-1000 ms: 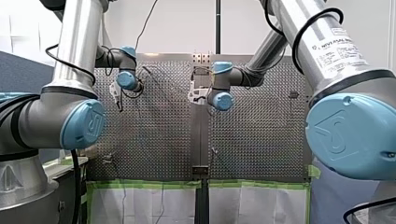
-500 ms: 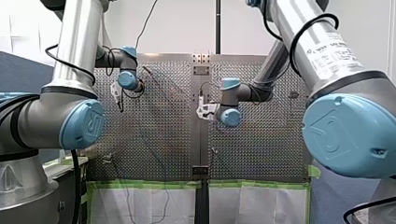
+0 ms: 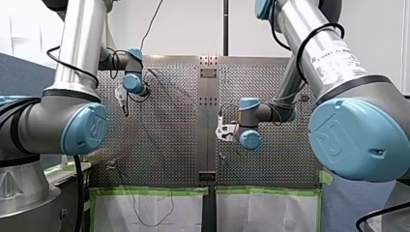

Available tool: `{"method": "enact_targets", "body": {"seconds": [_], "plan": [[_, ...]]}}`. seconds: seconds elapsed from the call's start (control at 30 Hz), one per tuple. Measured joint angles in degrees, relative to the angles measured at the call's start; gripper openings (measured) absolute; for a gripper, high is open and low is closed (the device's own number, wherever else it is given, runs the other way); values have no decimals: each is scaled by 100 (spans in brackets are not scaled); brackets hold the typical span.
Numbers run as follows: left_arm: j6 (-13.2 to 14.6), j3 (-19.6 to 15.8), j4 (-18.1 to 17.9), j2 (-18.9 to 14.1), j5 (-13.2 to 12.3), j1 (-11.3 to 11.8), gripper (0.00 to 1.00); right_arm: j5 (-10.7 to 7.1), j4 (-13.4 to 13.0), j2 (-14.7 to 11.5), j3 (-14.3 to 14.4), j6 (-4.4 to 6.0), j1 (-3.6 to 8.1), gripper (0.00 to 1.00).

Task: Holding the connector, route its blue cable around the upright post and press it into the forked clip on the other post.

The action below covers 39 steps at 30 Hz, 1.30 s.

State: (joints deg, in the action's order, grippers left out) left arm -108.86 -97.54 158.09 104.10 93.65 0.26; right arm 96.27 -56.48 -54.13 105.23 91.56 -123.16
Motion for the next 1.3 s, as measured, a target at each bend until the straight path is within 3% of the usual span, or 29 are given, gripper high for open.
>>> {"method": "enact_targets", "body": {"seconds": [0.27,0.63,0.93,1.3], "plan": [[37,-50,-13,1,8,-1,85,153,-181,185,108,60,224,0],[41,-52,-20,0,10,-2,85,558,-675,702,272,118,424,0],[41,-52,-19,0,79,-2,85,682,-1112,1138,362,127,510,0],[41,-52,-22,0,87,6,85,707,-1619,1646,360,122,531,0]]}}
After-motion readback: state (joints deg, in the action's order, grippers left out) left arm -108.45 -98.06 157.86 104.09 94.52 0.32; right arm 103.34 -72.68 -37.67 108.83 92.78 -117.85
